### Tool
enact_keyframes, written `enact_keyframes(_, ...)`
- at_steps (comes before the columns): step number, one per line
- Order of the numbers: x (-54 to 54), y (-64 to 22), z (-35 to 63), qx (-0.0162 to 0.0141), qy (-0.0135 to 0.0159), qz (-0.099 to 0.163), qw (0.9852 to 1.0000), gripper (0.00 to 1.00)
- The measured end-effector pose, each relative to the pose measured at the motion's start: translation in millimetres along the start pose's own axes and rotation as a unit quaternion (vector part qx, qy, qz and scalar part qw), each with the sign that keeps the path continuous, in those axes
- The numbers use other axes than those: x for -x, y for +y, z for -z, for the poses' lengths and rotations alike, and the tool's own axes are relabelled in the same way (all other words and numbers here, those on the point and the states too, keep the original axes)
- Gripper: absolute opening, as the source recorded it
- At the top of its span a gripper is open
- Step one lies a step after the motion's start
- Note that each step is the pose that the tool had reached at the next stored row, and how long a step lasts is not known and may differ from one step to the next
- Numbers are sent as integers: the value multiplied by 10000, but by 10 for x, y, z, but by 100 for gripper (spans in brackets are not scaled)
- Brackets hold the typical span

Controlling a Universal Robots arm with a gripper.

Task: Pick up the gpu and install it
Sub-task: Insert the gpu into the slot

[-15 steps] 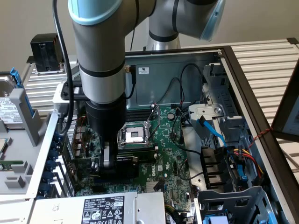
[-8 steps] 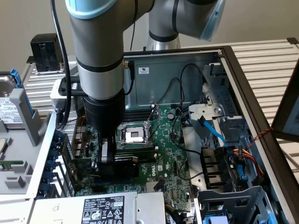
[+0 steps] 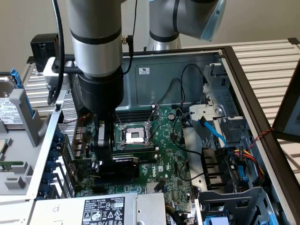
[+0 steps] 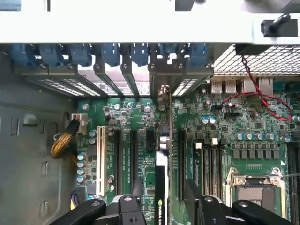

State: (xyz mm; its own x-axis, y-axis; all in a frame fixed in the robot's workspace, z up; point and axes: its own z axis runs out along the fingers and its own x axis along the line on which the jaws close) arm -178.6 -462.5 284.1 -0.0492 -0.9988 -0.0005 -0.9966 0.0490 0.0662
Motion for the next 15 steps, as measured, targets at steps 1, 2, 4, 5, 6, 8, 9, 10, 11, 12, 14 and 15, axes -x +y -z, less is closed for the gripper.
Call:
enact_keyframes(1, 0, 4, 46, 0, 0, -3, 10000, 48)
enact_keyframes(2, 0, 7, 89, 0, -1, -4, 10000, 48)
enact_keyframes(4, 0, 15, 176, -1, -1, -7, 10000, 48)
enact_keyframes(5, 0, 19, 219, 0, 1, -8, 10000, 48)
enact_keyframes(6, 0, 22, 249, 0, 4, -8, 10000, 48)
enact_keyframes(8, 0, 24, 256, -9, 3, -8, 10000, 48)
enact_keyframes(9, 0, 24, 255, -9, 2, -8, 10000, 48)
enact_keyframes(10, 0, 24, 256, -9, 3, -8, 10000, 48)
enact_keyframes(11, 0, 24, 256, -9, 3, -8, 10000, 48)
enact_keyframes(12, 0, 24, 256, -9, 2, -8, 10000, 48)
enact_keyframes(14, 0, 24, 256, -9, 3, -8, 10000, 48)
enact_keyframes(15, 0, 24, 256, -8, 3, -8, 10000, 48)
